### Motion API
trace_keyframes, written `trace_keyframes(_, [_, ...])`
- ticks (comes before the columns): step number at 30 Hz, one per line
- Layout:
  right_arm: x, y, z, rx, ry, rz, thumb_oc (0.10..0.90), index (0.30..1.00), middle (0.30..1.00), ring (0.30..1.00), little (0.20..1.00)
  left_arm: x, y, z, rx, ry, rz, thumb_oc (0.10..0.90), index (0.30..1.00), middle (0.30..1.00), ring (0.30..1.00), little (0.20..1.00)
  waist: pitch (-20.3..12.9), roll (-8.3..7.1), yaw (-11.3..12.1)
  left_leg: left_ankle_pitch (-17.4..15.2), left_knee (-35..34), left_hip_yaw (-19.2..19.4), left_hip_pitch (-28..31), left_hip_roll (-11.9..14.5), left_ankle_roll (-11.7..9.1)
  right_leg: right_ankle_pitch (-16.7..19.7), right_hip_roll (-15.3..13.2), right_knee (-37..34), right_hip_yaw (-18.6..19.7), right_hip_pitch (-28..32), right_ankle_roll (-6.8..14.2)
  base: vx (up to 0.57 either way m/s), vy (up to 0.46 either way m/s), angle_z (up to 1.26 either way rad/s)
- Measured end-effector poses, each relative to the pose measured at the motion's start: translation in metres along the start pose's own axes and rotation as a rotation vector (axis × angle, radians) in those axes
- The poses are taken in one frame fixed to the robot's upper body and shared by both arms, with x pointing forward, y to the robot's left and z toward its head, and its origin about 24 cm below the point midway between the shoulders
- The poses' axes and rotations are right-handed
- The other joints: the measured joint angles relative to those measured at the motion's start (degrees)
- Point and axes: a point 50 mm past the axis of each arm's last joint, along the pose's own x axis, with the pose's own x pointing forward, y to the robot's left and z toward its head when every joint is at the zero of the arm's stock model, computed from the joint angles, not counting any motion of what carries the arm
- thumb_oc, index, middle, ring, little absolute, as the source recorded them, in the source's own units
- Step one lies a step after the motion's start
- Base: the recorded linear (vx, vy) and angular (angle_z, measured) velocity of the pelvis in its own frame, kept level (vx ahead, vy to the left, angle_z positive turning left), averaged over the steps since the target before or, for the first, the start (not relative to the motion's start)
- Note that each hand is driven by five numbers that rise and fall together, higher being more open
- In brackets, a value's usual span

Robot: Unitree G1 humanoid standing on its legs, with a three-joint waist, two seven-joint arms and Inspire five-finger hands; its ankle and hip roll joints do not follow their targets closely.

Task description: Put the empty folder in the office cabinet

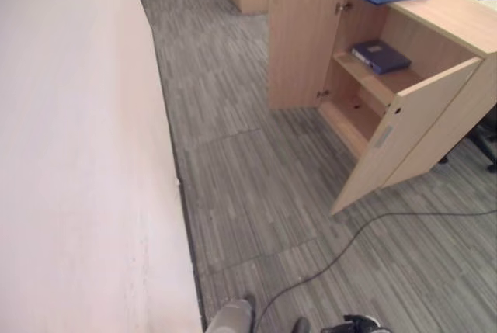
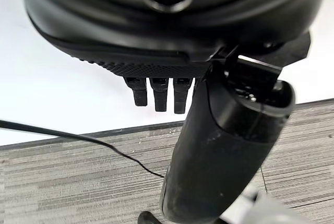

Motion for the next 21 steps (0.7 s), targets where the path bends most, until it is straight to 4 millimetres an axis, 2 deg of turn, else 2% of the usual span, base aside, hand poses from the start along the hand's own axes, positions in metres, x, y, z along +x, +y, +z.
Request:
trace_keyframes(1, [0.0, -0.001, 0.001, -0.002, 0.0, -0.004, 0.8, 0.9, 0.9, 0.9, 0.9, 0.0, -0.002, 0.001, -0.01, -0.001, -0.004, 0.8, 0.9, 0.9, 0.9, 0.9, 0.1, 0.64, 0.5, 0.7, -3.4, 0.0, -0.3, 2.5, -0.5, -0.1, 0.6, -0.1, 0.5, 0.2, 0.2, 0.27, 0.19, -0.21])
trace_keyframes(2, [0.0, -0.002, 0.001, -0.003, 0.0, -0.007, 0.8, 0.9, 0.9, 0.9, 0.9, 0.0, -0.004, 0.001, -0.01, 0.0, -0.01, 0.8, 0.9, 0.9, 0.9, 0.9, 0.8, 0.98, 1.3, 0.9, -3.9, 0.3, -0.3, 4.0, -0.4, -0.1, 0.9, -0.2, 1.5, 0.3, 0.5, 0.24, 0.231, -0.4])
trace_keyframes(4, [-0.001, 0.0, -0.009, -0.003, 0.025, -0.002, 0.8, 0.9, 0.9, 0.9, 0.9, -0.002, -0.005, -0.021, -0.091, 0.071, -0.053, 0.8, 0.9, 0.9, 0.9, 0.9, -0.1, 0.43, 3.1, 0.7, -0.7, 0.3, 1.4, 4.1, -0.2, -0.6, -0.9, -0.6, 3.0, 1.7, 1.4, 0.17, 0.185, -0.66])
trace_keyframes(5, [-0.001, 0.002, -0.02, -0.004, 0.05, 0.001, 0.8, 0.9, 0.9, 0.9, 0.9, -0.004, -0.008, -0.035, -0.198, 0.113, -0.047, 0.8, 0.9, 0.9, 0.9, 0.9, -1.3, 0.74, 4.1, -0.3, 2.1, 0.3, 2.2, 3.4, 0.3, -1.1, -1.6, -0.6, 3.0, 1.9, 2.6, 0.12, 0.153, -0.68])
trace_keyframes(6, [-0.002, 0.0, -0.028, -0.006, 0.067, -0.004, 0.8, 0.9, 0.9, 0.9, 0.9, -0.007, -0.013, -0.052, -0.187, 0.156, -0.042, 0.8, 0.9, 0.9, 0.9, 0.9, -2.7, 1.68, 4.3, -2.5, 2.9, 0.3, 3.7, 2.6, 1.2, -0.9, -1.9, -0.5, 3.1, 2.3, 5.1, 0.17, 0.236, -0.42])
trace_keyframes(7, [-0.002, 0.004, -0.028, -0.003, 0.067, 0.007, 0.8, 0.9, 0.9, 0.9, 0.9, -0.008, -0.012, -0.055, -0.144, 0.168, -0.038, 0.8, 0.9, 0.9, 0.9, 0.9, -2.5, 0.37, 3.9, -2.3, 2.2, 0.5, 4.4, 1.2, 3.1, -0.2, -3.9, -0.5, 3.4, 2.6, 7.6, 0.17, 0.283, -0.11])
trace_keyframes(8, [-0.002, 0.009, -0.027, 0.003, 0.076, 0.018, 0.8, 0.9, 0.9, 0.9, 0.9, -0.008, -0.012, -0.056, -0.11, 0.17, -0.036, 0.8, 0.9, 0.9, 0.9, 0.9, -3.0, -1.82, 3.9, -1.4, 1.3, 3.1, 4.6, -1.6, 5.7, -0.5, -7.2, 0.1, 3.5, 1.9, 8.4, 0.16, 0.296, 0.05])
trace_keyframes(10, [-0.002, 0.012, -0.023, -0.024, 0.08, 0.029, 0.8, 0.9, 0.9, 0.9, 0.9, -0.008, -0.018, -0.056, -0.091, 0.171, -0.058, 0.8, 0.9, 0.9, 0.9, 0.9, -3.7, -3.48, 4.6, -2.1, 1.6, 5.2, 4.8, -5.0, 7.6, -0.1, -10.6, 0.7, 3.6, 1.4, 9.3, 0.17, 0.303, -0.06])
trace_keyframes(13, [0.0, 0.014, -0.004, -0.036, 0.031, 0.041, 0.8, 0.9, 0.9, 0.9, 0.9, -0.01, -0.028, -0.059, -0.09, 0.181, -0.09, 0.8, 0.9, 0.9, 0.9, 0.9, -4.2, -2.92, 4.9, -4.3, 2.0, 7.1, 5.8, -7.5, 10.2, 0.6, -14.1, 3.6, 3.4, 0.8, 9.9, 0.2, 0.317, -0.16])
trace_keyframes(14, [0.0, 0.014, 0.004, -0.037, 0.003, 0.043, 0.8, 0.9, 0.9, 0.9, 0.9, -0.012, -0.035, -0.065, -0.089, 0.197, -0.106, 0.8, 0.9, 0.9, 0.9, 0.9, -4.8, -1.75, 5.0, -4.6, 0.4, 8.1, 8.4, -8.4, 10.9, 0.7, -15.9, 7.9, 2.8, 0.0, 10.0, 0.21, 0.347, -0.23])
trace_keyframes(15, [0.0, 0.015, 0.008, -0.038, -0.012, 0.046, 0.8, 0.9, 0.9, 0.9, 0.9, -0.013, -0.037, -0.068, -0.085, 0.203, -0.111, 0.8, 0.9, 0.9, 0.9, 0.9, -5.1, -1.38, 5.0, -4.9, -0.1, 8.2, 9.5, -9.1, 11.4, 0.7, -16.8, 10.3, 2.2, -0.4, 10.1, 0.21, 0.353, -0.12])
trace_keyframes(16, [0.0, 0.015, 0.005, -0.037, -0.007, 0.046, 0.8, 0.9, 0.9, 0.9, 0.9, -0.015, -0.04, -0.074, -0.075, 0.218, -0.119, 0.8, 0.9, 0.9, 0.9, 0.9, -5.7, -0.86, 5.0, -5.2, -0.6, 8.4, 10.9, -9.3, 12.1, 0.3, -17.9, 13.8, 1.5, -1.0, 10.3, 0.28, 0.299, -0.01])
trace_keyframes(18, [0.0, 0.018, 0.003, -0.043, -0.008, 0.053, 0.8, 0.9, 0.9, 0.9, 0.9, -0.018, -0.049, -0.081, -0.077, 0.238, -0.143, 0.8, 0.9, 0.9, 0.9, 0.9, -7.0, -0.16, 5.2, -7.8, -1.6, 8.1, 14.6, -11.6, 14.1, 0.7, -22.8, 24.7, -2.6, -3.0, 10.0, 0.25, 0.186, 0.08])
trace_keyframes(19, [0.0, 0.02, -0.004, -0.04, 0.007, 0.056, 0.8, 0.9, 0.9, 0.9, 0.9, -0.019, -0.05, -0.086, -0.071, 0.249, -0.145, 0.8, 0.9, 0.9, 0.9, 0.9, -7.5, 0.23, 5.5, -7.6, -2.2, 8.3, 15.6, -12.0, 15.2, 0.7, -24.7, 28.0, -3.7, -3.6, 9.9, 0.21, 0.105, 0.03])
trace_keyframes(20, [-0.001, 0.025, -0.006, -0.048, 0.014, 0.082, 0.8, 0.9, 0.9, 0.9, 0.9, -0.018, -0.049, -0.084, -0.06, 0.235, -0.145, 0.8, 0.9, 0.9, 0.9, 0.9, -8.5, -0.62, 6.2, -8.5, -2.9, 7.6, 17.8, -13.1, 16.7, 3.3, -26.6, 32.8, -4.6, -5.2, 12.1, 0.27, 0.096, -0.04])
trace_keyframes(21, [-0.001, 0.028, -0.006, -0.05, 0.015, 0.087, 0.8, 0.9, 0.9, 0.9, 0.9, -0.018, -0.048, -0.083, -0.045, 0.227, -0.146, 0.8, 0.9, 0.9, 0.9, 0.9, -8.4, -0.35, 6.2, -8.3, -4.4, 7.4, 19.8, -13.0, 17.2, 4.1, -28.4, 37.6, -6.6, -6.8, 12.4, 0.19, 0.017, -0.01])
